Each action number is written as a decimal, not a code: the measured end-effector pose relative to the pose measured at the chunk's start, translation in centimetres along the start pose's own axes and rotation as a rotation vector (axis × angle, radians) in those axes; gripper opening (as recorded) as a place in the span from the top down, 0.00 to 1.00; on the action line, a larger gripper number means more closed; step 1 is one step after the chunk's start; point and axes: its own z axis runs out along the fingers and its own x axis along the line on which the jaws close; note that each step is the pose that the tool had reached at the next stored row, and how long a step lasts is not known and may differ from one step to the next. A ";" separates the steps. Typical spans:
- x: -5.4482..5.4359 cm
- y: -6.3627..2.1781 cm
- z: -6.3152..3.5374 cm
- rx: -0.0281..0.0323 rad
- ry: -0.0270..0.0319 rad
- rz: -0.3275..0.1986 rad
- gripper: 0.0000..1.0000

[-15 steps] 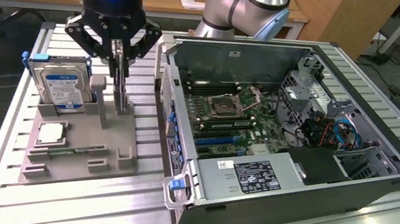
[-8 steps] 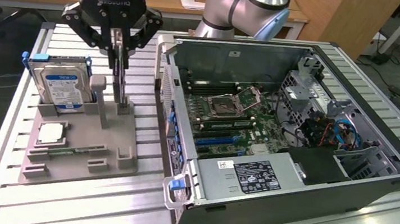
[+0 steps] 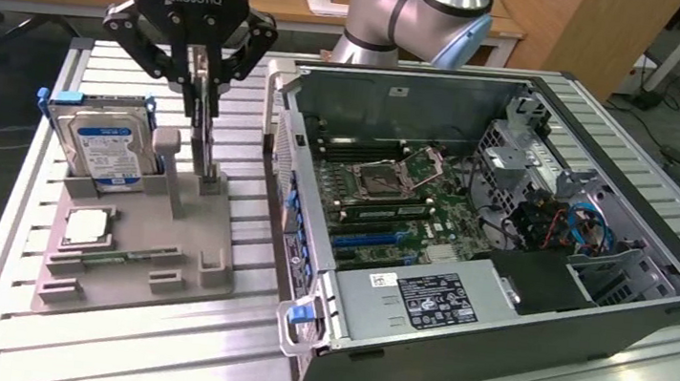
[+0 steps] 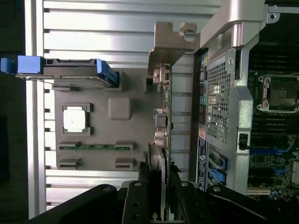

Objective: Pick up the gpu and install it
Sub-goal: 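Pick up the gpu and move the gpu toward the slot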

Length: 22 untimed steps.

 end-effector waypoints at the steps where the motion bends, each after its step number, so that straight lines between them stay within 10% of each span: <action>1: 0.0 0.00 0.00 0.0000 0.0000 0.000 0.74; 14: 0.0 0.02 -1.29 -0.0005 -0.0001 0.000 0.74; 22: -2.1 0.01 -1.26 -0.0009 -0.0001 0.000 0.74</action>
